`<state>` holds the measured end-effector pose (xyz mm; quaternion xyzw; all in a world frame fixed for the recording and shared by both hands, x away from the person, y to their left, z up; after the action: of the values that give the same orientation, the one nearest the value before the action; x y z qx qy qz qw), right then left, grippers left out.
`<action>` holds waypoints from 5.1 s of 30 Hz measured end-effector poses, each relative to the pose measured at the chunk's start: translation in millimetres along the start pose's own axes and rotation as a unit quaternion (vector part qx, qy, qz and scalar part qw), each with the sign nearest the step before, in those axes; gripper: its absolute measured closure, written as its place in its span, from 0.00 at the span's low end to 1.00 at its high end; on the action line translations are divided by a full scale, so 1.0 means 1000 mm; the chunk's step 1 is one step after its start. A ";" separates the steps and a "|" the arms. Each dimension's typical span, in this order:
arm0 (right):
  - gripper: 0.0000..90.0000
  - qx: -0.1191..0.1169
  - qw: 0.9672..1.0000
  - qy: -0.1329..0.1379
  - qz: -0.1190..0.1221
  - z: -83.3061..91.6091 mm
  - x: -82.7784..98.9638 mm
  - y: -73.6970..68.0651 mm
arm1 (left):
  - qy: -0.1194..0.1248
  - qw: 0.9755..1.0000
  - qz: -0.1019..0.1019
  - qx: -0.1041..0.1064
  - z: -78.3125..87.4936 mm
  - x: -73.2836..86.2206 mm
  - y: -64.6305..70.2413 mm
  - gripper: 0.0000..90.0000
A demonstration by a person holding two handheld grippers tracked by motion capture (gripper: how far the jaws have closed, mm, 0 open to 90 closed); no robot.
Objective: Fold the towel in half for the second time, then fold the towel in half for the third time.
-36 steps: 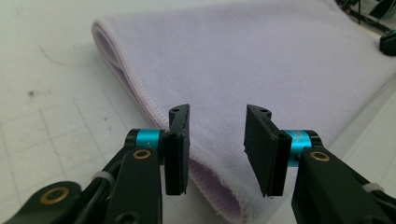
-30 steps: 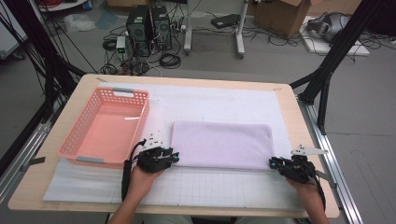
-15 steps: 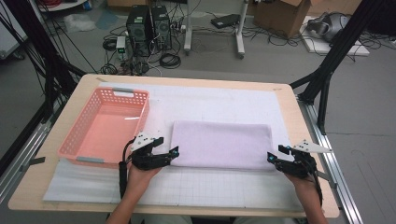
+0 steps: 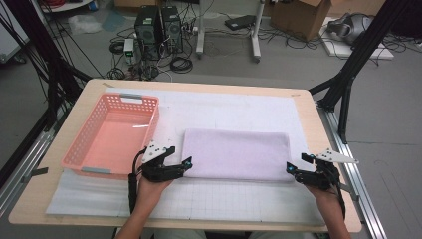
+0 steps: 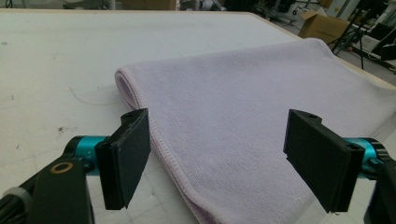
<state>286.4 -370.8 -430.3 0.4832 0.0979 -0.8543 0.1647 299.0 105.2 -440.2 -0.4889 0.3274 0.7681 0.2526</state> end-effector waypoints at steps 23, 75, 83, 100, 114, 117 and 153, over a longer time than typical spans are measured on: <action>0.27 -0.046 0.999 0.000 -0.010 -0.011 -0.014 -0.019 | -0.045 0.999 0.018 -0.003 0.007 0.017 0.001 0.31; 0.37 -0.175 0.969 -0.093 0.149 -0.181 -0.139 -0.169 | -0.120 0.990 0.070 -0.005 -0.003 0.023 0.008 0.88; 0.40 -0.178 0.961 -0.121 0.176 -0.213 -0.148 -0.192 | -0.120 0.990 0.074 -0.002 -0.003 0.023 0.007 0.88; 0.75 -0.207 0.936 -0.180 0.221 -0.254 -0.144 -0.227 | -0.119 0.988 0.094 0.004 0.000 0.023 0.004 0.90; 0.91 -0.240 0.938 -0.125 0.219 -0.236 -0.158 -0.241 | -0.075 0.990 0.120 0.020 0.031 0.010 -0.002 0.93; 0.91 -0.256 0.940 -0.105 0.197 -0.228 -0.165 -0.240 | -0.052 0.993 0.098 0.033 0.038 0.003 -0.002 0.93; 0.91 -0.211 0.970 -0.045 0.109 -0.157 -0.163 -0.102 | -0.066 0.986 0.029 0.147 -0.064 -0.051 0.061 0.92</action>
<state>450.7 -194.5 -369.8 0.4060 0.2156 -0.8122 0.3592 313.2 13.9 -397.8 -0.3849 0.4336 0.7493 0.3201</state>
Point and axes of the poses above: each handheld gripper's, and its own axes: z roughly backward along the jaws, x roughly out of its underside, y roughly to its right, the point moved 1 cm from there along -z, roughly forward along the jaws, and after that the axes turned 9 degrees about x, right-handed, at the moved point
